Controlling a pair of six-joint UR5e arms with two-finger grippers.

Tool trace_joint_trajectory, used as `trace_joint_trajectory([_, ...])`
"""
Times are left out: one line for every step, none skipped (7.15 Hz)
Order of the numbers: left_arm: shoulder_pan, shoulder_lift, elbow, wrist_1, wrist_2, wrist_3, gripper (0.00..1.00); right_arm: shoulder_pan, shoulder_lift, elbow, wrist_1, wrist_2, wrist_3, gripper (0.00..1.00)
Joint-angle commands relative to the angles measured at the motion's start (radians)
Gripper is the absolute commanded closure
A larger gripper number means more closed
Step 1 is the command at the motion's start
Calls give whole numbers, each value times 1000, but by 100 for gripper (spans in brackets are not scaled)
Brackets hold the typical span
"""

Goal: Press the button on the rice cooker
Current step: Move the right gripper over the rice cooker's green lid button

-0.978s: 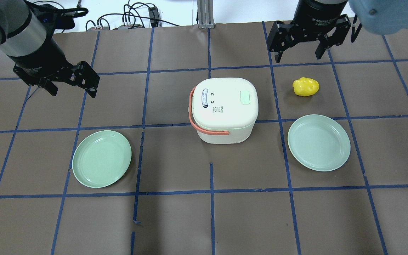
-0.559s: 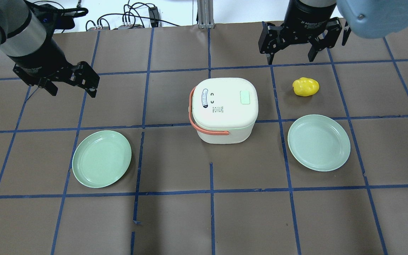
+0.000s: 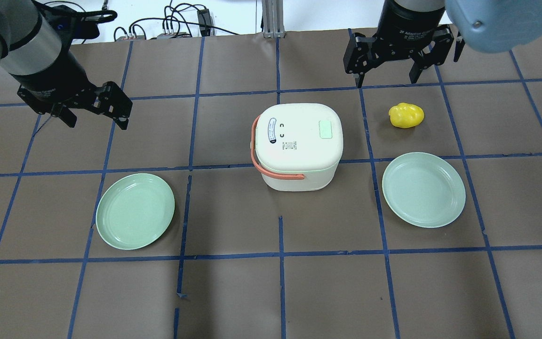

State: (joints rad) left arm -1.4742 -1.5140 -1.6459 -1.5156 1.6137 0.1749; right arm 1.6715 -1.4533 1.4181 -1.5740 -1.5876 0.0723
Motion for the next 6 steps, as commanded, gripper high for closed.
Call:
trace_joint_trajectory([0, 0, 0, 0, 0, 0, 0, 16, 8, 10, 2, 44, 71, 19])
trace_joint_trajectory([0, 0, 0, 0, 0, 0, 0, 36, 30, 27, 0, 87, 98, 47])
trace_joint_trajectory([0, 0, 0, 0, 0, 0, 0, 37, 45, 42, -4, 112, 98, 65])
trace_joint_trajectory([0, 0, 0, 0, 0, 0, 0, 39, 60, 51, -18, 151, 112, 76])
trace_joint_trajectory([0, 0, 0, 0, 0, 0, 0, 37, 85, 51, -30, 152, 118, 78])
trace_joint_trajectory([0, 0, 0, 0, 0, 0, 0, 39, 106, 51, -50, 152, 121, 78])
